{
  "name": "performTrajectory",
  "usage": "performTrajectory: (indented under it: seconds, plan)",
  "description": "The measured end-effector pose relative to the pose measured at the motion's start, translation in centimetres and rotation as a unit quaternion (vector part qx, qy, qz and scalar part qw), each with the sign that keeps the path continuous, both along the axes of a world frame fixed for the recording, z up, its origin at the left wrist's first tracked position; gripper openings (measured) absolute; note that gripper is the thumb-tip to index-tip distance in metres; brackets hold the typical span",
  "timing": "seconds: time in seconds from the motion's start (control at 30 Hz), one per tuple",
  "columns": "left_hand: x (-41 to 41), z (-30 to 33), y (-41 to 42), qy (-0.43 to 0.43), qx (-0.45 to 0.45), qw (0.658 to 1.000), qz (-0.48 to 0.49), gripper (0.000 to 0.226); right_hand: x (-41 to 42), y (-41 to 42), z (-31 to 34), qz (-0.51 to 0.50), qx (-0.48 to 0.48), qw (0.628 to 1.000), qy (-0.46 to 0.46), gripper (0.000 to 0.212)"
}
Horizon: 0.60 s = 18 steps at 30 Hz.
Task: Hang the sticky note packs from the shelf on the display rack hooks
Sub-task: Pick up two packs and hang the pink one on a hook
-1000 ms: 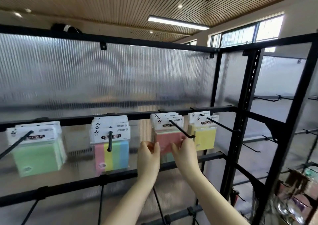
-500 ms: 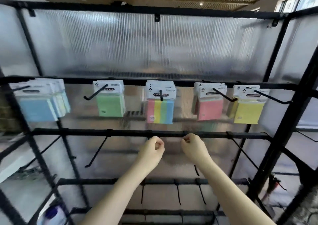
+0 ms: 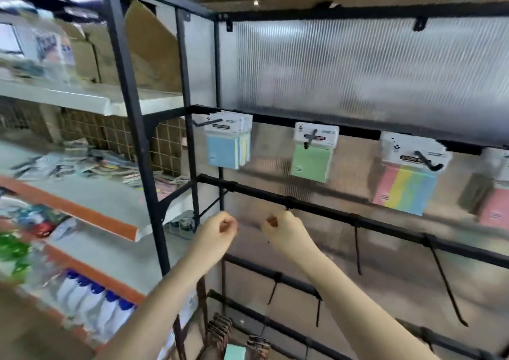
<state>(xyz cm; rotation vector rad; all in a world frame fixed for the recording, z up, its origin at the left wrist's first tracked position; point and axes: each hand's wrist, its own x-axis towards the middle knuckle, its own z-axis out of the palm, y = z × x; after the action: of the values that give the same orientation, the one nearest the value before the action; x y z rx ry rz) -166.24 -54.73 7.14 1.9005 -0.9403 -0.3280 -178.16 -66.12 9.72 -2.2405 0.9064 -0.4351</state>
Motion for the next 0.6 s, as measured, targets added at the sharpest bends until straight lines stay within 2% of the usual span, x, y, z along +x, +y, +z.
performTrajectory:
  seconds: [0.13, 0.33, 0.43, 0.6]
  plan:
    - [5.8, -0.6, 5.0, 0.006, -0.005, 0.998, 0.057, 0.017, 6.3, 4.3, 0.4, 0.06, -0.007, 0.998, -0.007, 0.021]
    - [15.3, -1.7, 13.1, 0.022, 0.042, 0.994, 0.096, 0.014, 17.0, 12.1, -0.8, 0.166, 0.001, 0.986, -0.008, 0.018]
    - [20.0, -2.5, 17.0, 0.036, 0.06, 0.989, 0.13, 0.011, 22.3, 15.3, -1.5, 0.186, -0.003, 0.982, 0.005, 0.021]
    - [25.8, -3.4, 23.6, -0.006, 0.119, 0.978, 0.17, 0.016, 29.8, 19.4, -2.6, 0.2, -0.024, 0.979, 0.03, 0.023]
